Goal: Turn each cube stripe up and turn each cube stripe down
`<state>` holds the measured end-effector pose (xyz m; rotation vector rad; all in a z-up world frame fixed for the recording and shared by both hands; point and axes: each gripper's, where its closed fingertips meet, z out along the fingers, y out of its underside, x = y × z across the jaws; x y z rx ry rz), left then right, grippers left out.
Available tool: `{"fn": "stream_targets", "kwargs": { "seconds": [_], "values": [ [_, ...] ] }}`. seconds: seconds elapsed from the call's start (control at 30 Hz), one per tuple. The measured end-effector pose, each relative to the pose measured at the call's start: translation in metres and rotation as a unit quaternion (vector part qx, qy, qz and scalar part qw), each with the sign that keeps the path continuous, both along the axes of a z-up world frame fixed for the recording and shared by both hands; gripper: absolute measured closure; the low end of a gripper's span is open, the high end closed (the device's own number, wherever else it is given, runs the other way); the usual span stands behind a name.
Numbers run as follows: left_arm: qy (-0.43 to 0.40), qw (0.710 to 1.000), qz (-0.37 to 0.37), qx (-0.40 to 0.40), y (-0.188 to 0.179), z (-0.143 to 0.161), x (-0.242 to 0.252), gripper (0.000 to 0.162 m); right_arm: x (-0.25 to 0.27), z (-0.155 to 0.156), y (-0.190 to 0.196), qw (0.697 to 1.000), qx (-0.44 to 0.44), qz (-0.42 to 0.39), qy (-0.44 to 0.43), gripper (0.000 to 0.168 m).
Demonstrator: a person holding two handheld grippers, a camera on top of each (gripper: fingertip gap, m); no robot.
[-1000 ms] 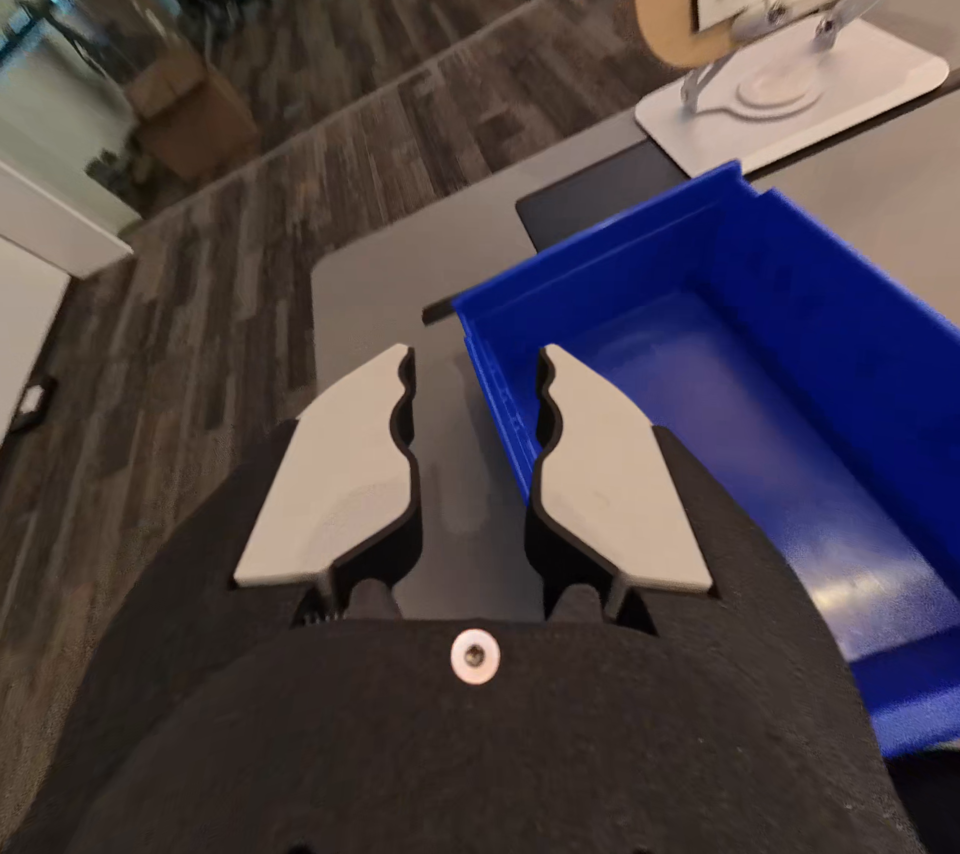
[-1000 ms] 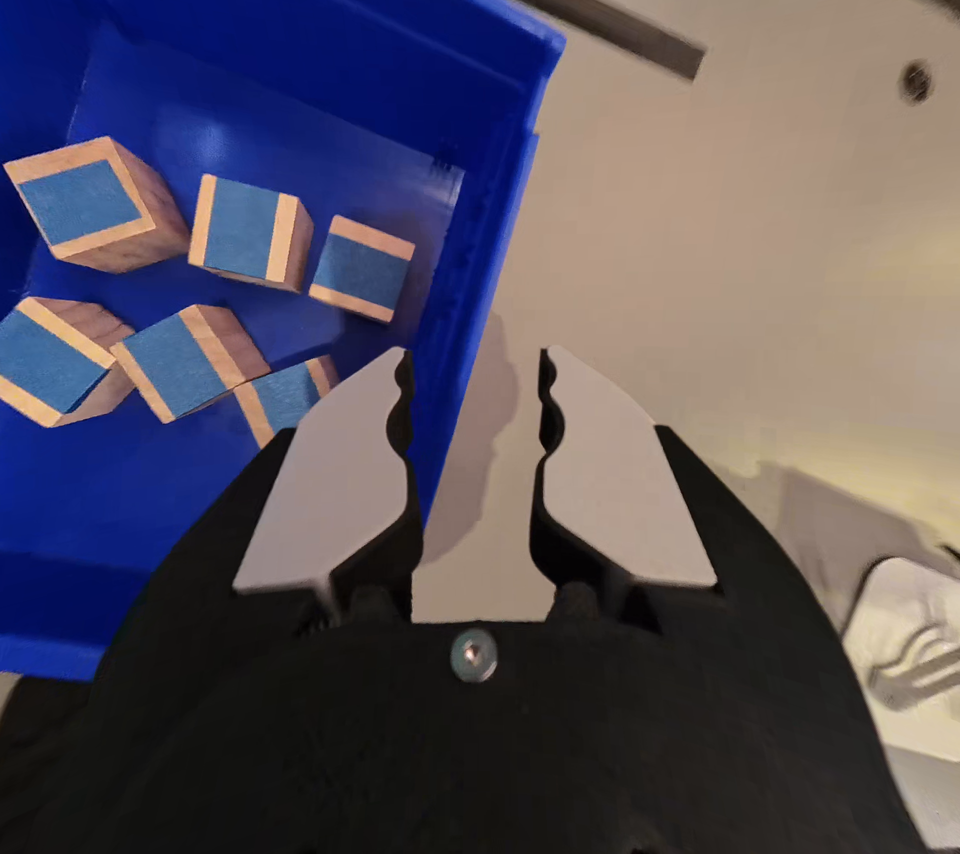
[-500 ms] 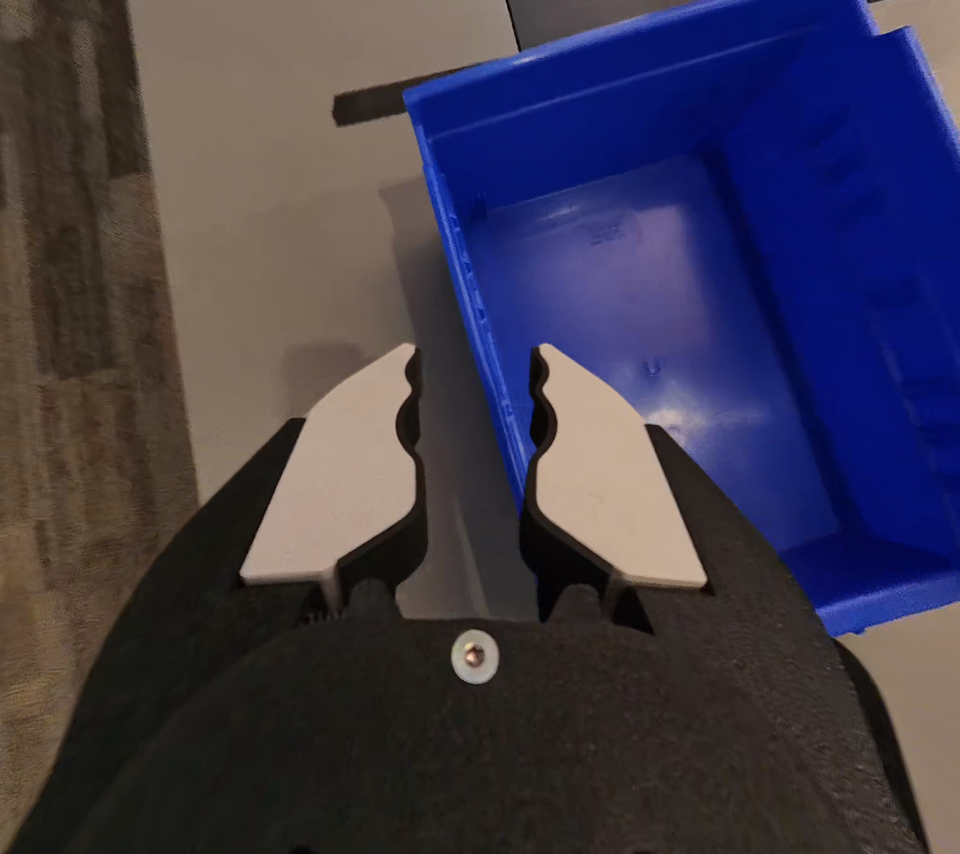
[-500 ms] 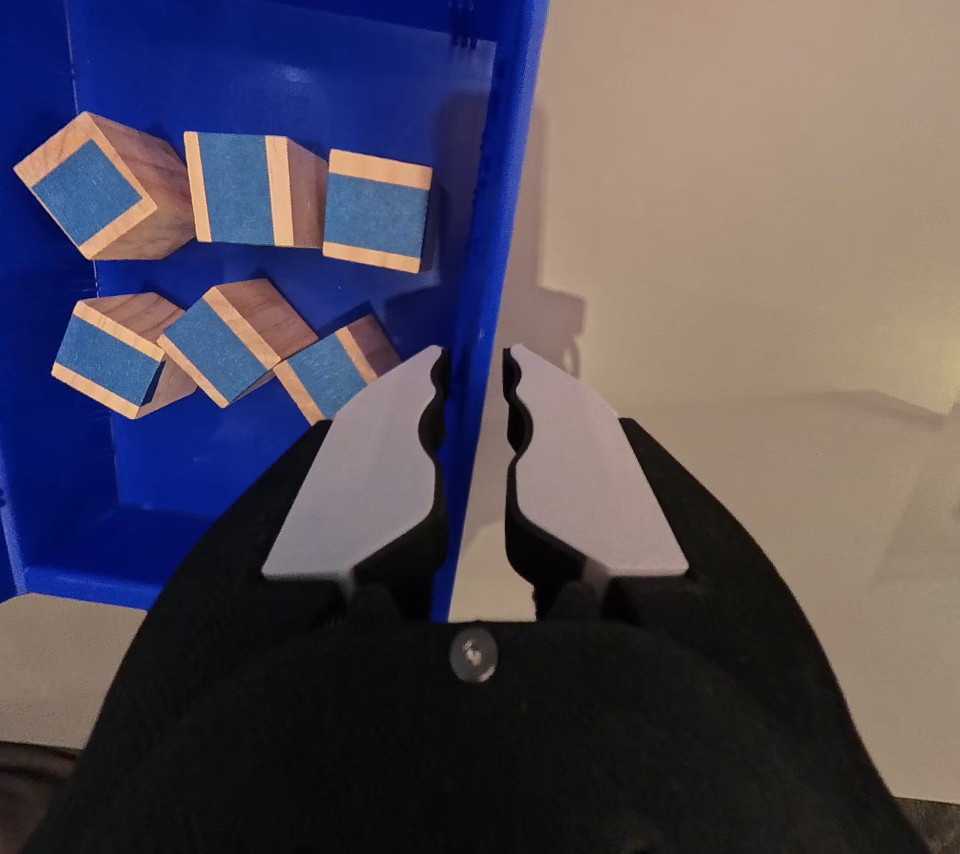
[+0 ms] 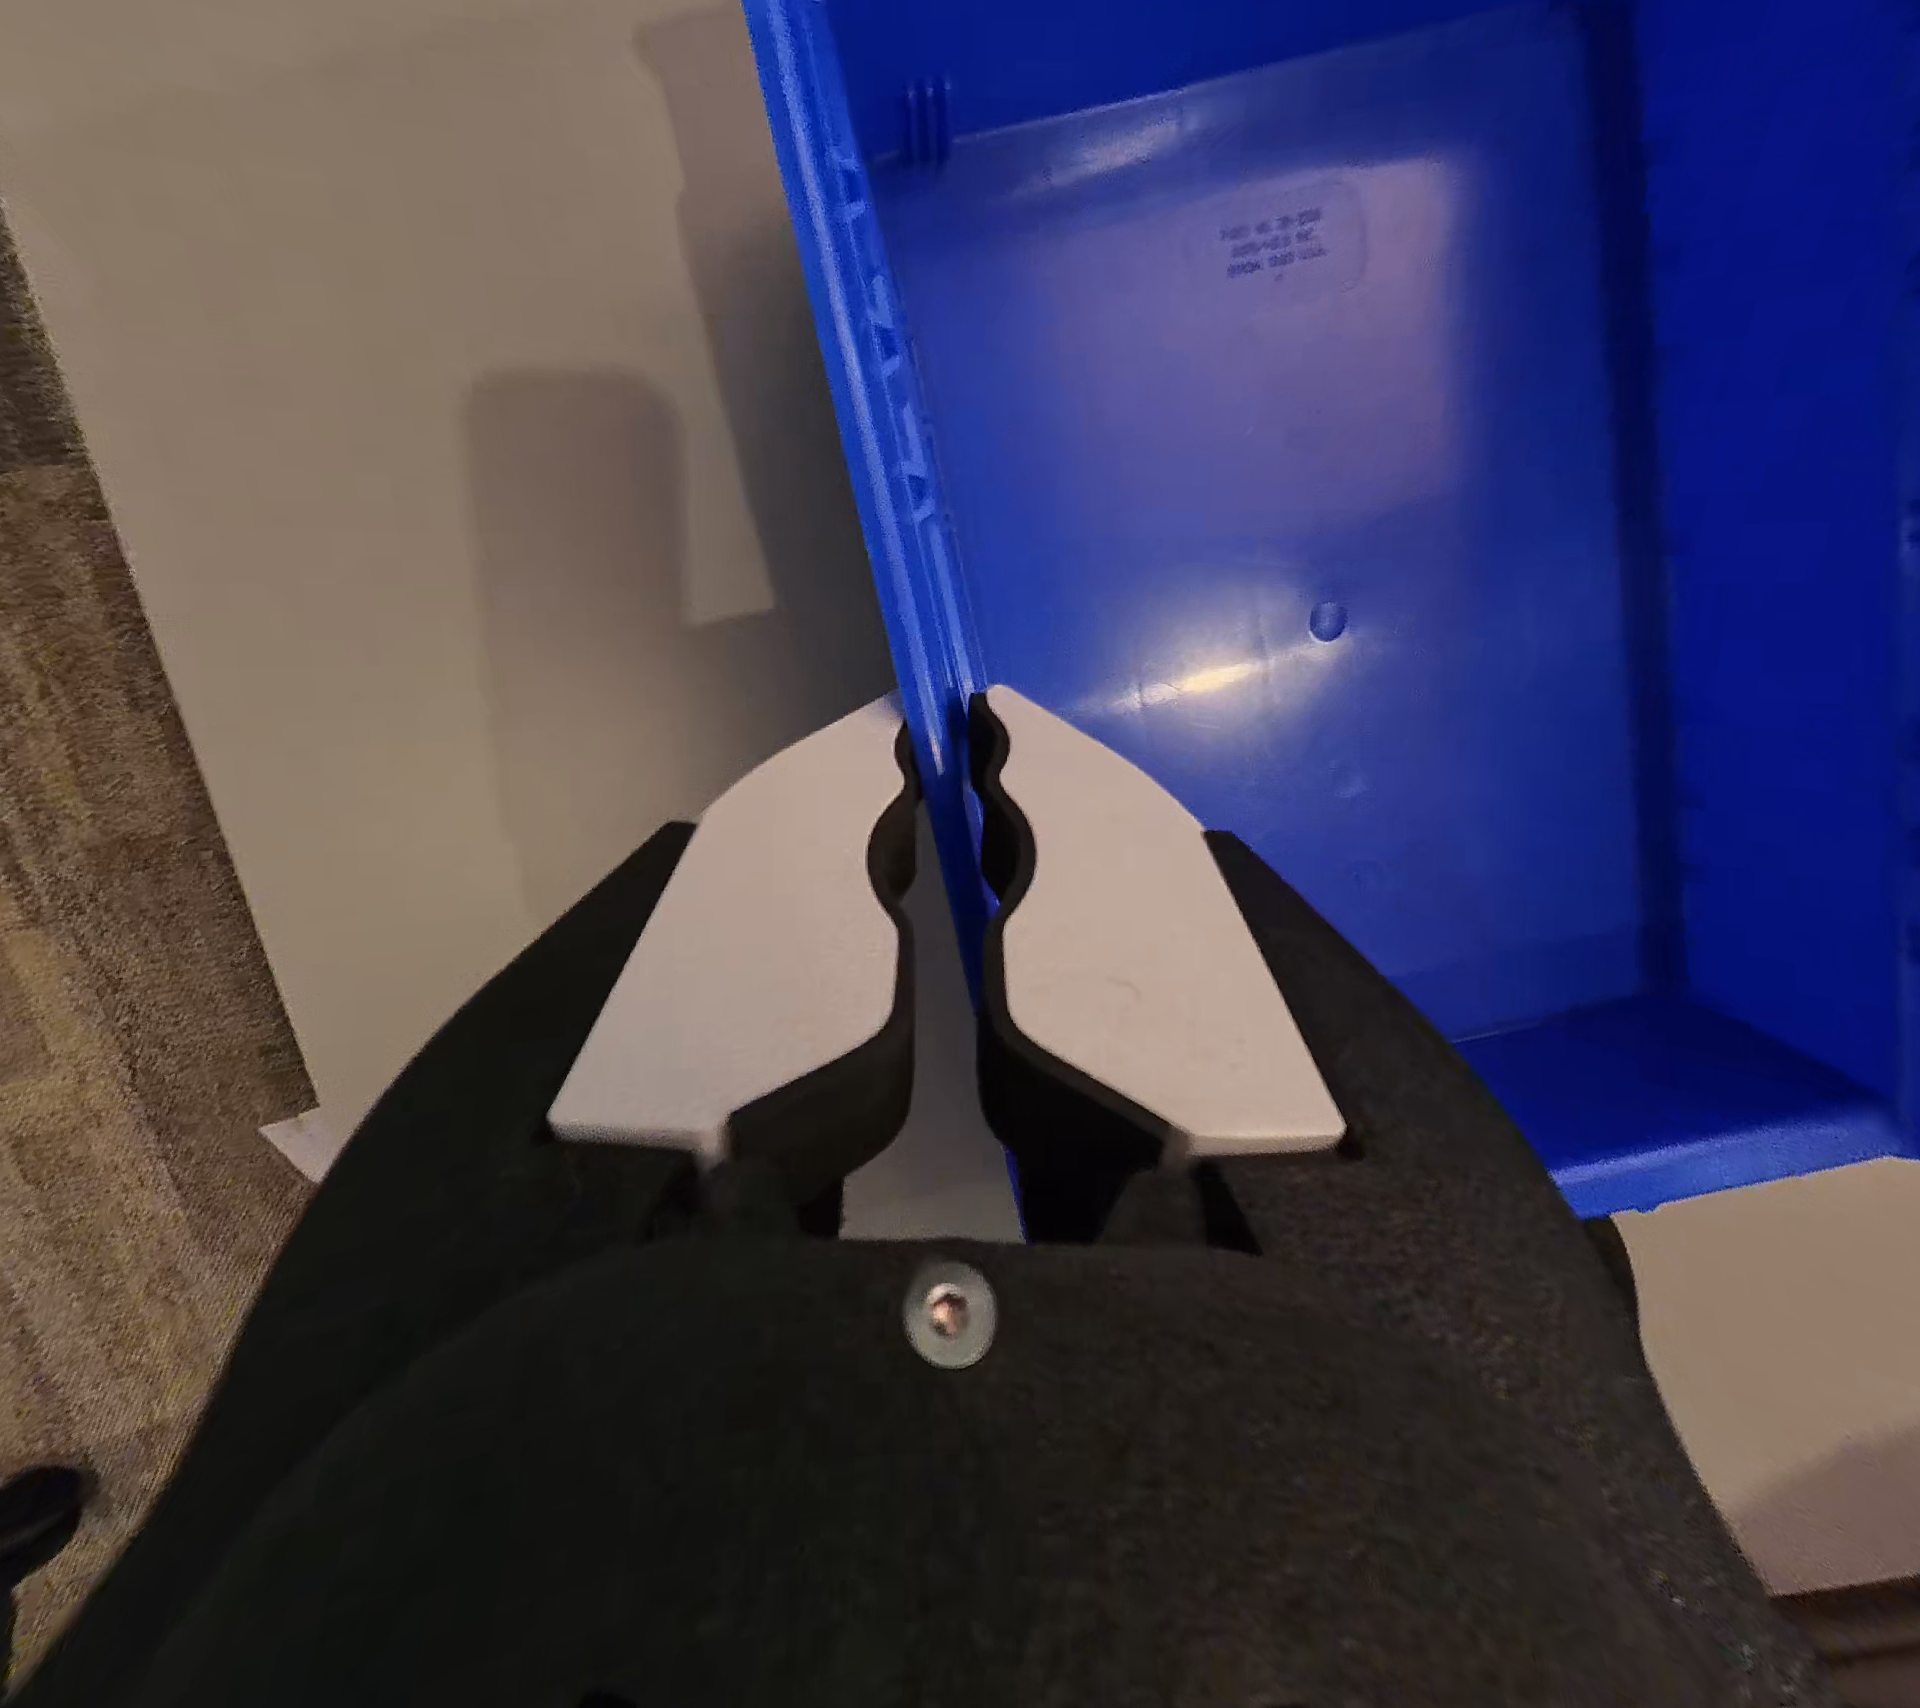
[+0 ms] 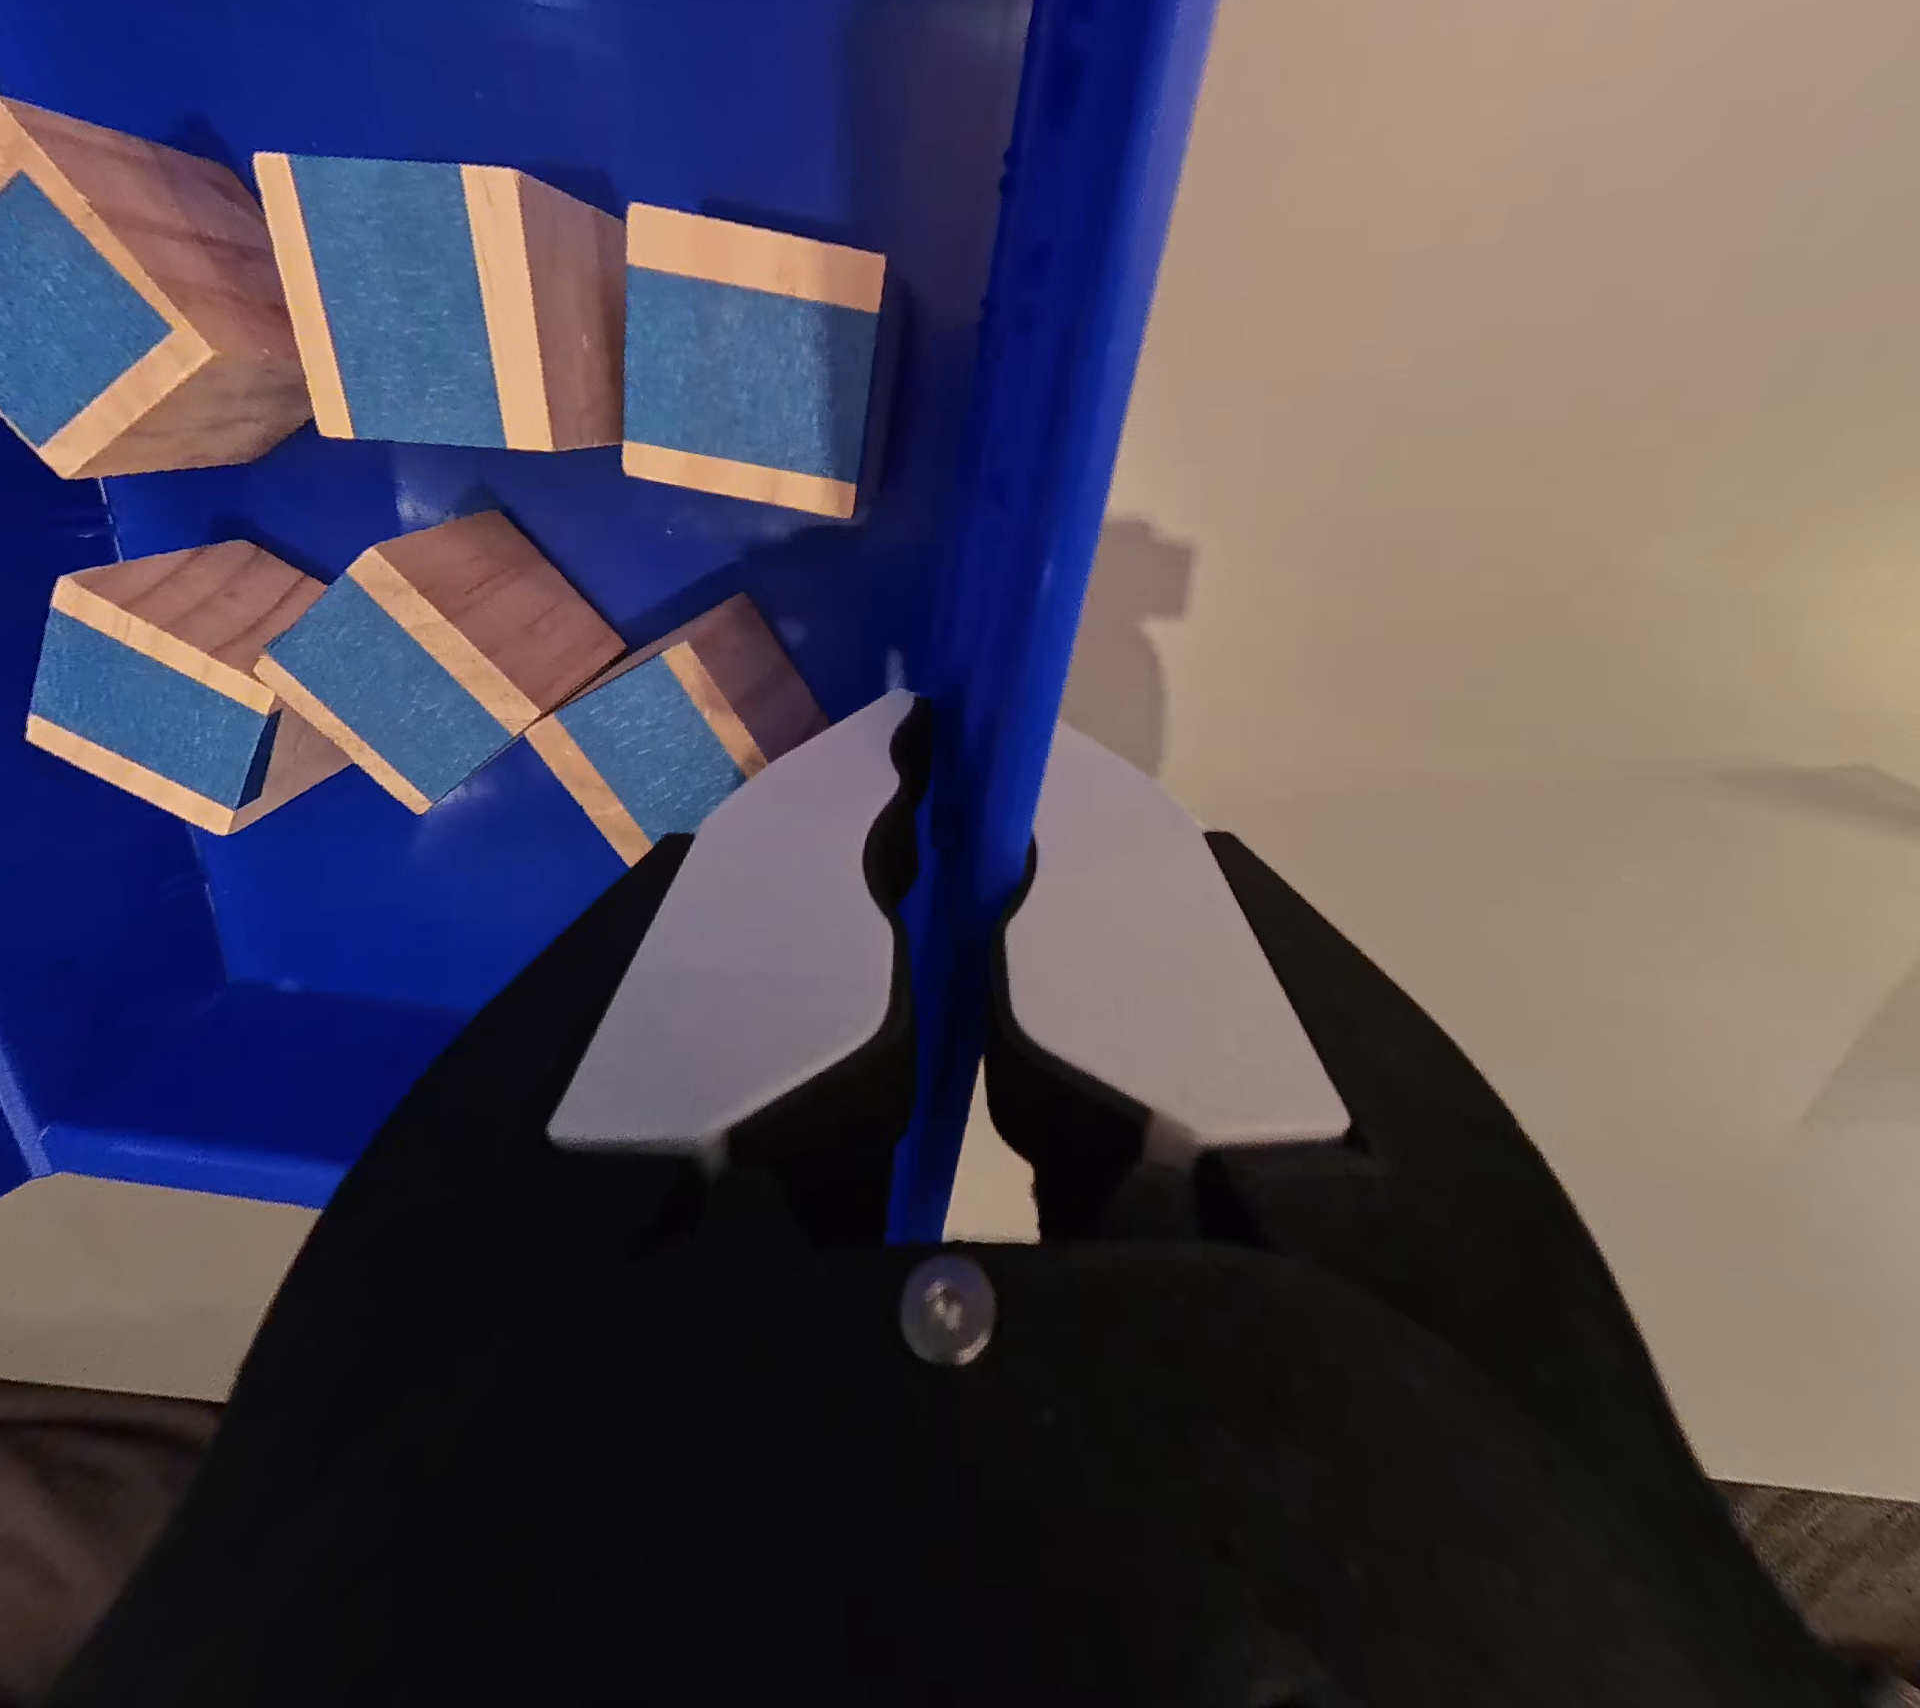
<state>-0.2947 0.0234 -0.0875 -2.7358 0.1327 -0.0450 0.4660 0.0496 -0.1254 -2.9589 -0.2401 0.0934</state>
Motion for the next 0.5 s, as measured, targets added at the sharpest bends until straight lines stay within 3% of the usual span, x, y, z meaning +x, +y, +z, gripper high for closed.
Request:
{"fn": "stream_targets", "kwargs": {
  "seconds": [0.5],
  "values": [
    [0.039, 0.999, 0.011, -0.031, -0.005, -0.003, 0.004, 0.152, -0.021, 0.000, -0.006, 0.999, -0.028, -0.014, 0.040, 0.160]
  ]
}}
